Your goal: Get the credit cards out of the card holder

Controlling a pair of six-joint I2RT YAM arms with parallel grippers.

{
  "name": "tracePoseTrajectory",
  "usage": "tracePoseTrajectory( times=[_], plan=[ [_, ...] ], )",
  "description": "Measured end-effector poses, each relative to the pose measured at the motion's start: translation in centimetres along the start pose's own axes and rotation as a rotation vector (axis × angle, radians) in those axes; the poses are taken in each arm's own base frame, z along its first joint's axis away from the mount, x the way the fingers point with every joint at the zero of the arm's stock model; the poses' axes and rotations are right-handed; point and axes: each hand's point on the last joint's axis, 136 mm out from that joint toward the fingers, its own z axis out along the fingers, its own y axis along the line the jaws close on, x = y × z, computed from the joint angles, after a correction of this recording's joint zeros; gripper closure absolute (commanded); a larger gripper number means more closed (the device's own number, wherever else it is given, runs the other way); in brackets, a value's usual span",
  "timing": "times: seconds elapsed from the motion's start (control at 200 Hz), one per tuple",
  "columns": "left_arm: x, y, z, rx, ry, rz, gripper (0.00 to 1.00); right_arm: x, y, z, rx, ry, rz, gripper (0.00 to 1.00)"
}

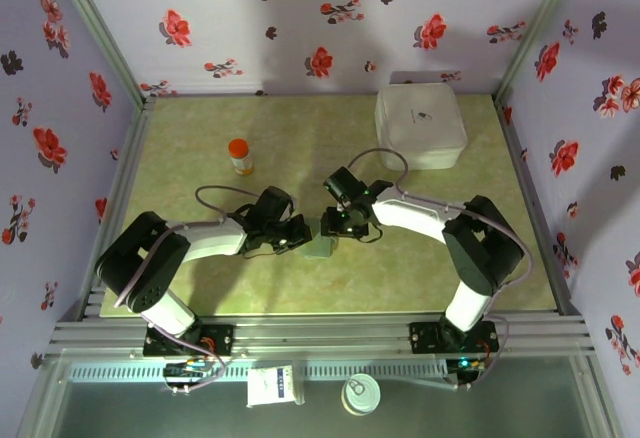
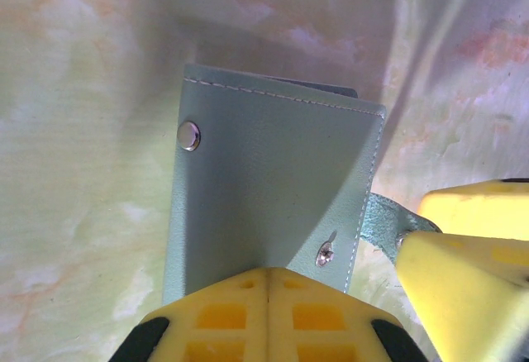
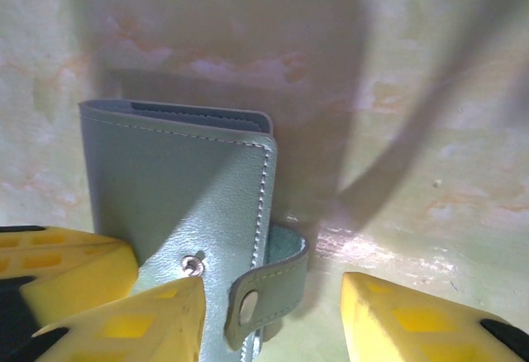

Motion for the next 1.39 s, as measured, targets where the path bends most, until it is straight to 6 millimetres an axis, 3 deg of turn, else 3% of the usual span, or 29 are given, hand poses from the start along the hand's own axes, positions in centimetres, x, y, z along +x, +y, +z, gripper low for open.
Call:
tracePoseTrajectory(
  times=[0.09,0.425,0.73,1.17,1.295,1.395],
  plan=[
    [0.0,0.0,0.0,0.0,0.0,0.0,0.99,0.2,-0.4,0.2,0.022,0.008,0.001,0.62],
    [0.0,0.0,0.0,0.0,0.0,0.0,0.99,0.1,-2.3,0.2,0.14,0.004,-0.027,1.0],
    [0.0,0.1,0.1,-0.003,0.002,-0.001,0.99,0.3,-3.5,1.1,0.263,0.022,-0.058,1.0],
    [0.0,0.0,0.1,-0.02,0.014,-0.007,0.99,0.1,-3.9,0.3,0.35,-0.005,-0.11,1.0],
    [0.0,0.0,0.1,-0.023,0.016,-0.008,0.99,0.1,-3.3,0.0,0.302,-0.019,-0.103,0.84],
    [0.0,0.0,0.1,-0.023,0.016,-0.009,0.99,0.1,-2.7,-0.5,0.233,-0.034,-0.073,0.76]
  ],
)
